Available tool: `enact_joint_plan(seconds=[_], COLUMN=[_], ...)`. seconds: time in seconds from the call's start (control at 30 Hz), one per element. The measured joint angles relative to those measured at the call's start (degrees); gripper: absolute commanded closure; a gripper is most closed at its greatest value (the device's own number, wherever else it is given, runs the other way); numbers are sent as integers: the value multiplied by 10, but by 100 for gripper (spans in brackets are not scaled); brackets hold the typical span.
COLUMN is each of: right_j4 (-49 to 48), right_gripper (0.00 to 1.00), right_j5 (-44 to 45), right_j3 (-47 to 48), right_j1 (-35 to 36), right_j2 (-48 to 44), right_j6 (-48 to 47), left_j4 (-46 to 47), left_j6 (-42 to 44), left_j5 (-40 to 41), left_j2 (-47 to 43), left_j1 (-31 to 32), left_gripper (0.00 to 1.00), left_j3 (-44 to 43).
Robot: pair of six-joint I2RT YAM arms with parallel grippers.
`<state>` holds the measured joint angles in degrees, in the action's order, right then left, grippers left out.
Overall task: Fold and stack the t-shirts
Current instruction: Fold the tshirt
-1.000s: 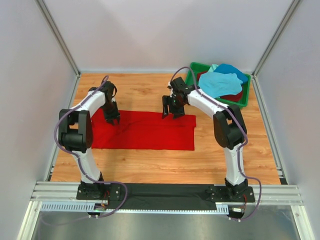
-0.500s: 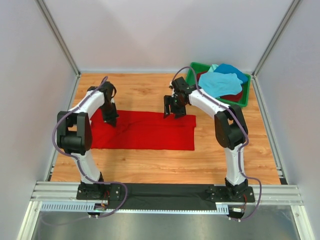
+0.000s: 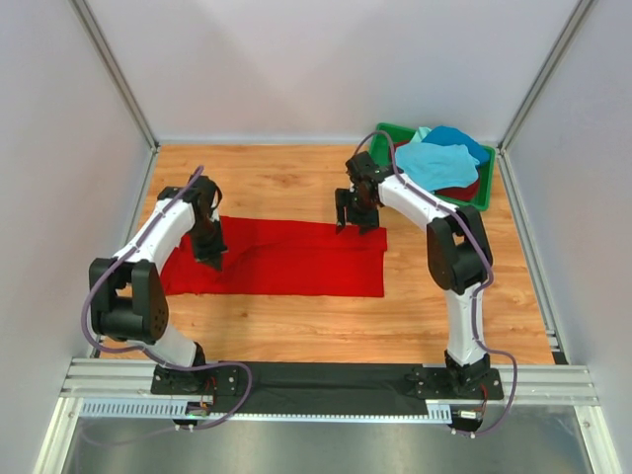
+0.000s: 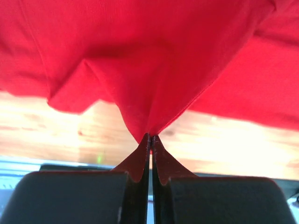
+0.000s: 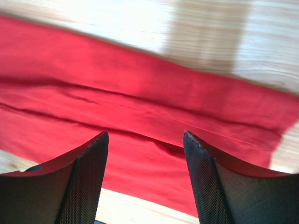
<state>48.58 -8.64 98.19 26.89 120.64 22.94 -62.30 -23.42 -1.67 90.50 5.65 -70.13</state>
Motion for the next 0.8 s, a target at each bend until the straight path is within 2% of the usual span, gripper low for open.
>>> enact_joint_plan(seconds=[0.23,0.37,0.8], right_j4=[29,36,56], right_gripper=[35,39,56], right_j5=[22,27,44], right_j3=[27,52,57], right_j1=[-19,-26,-32], right_j2=[2,8,31], right_j6=[9,17,31], left_j4=[-18,-20,-22], left_j6=[-3,-9,-24], left_j5=[-10,-10,22], left_j2=[-60,-91,-78], left_j1=[0,0,0], left_gripper=[100,100,99], left_j3=[66,85,111])
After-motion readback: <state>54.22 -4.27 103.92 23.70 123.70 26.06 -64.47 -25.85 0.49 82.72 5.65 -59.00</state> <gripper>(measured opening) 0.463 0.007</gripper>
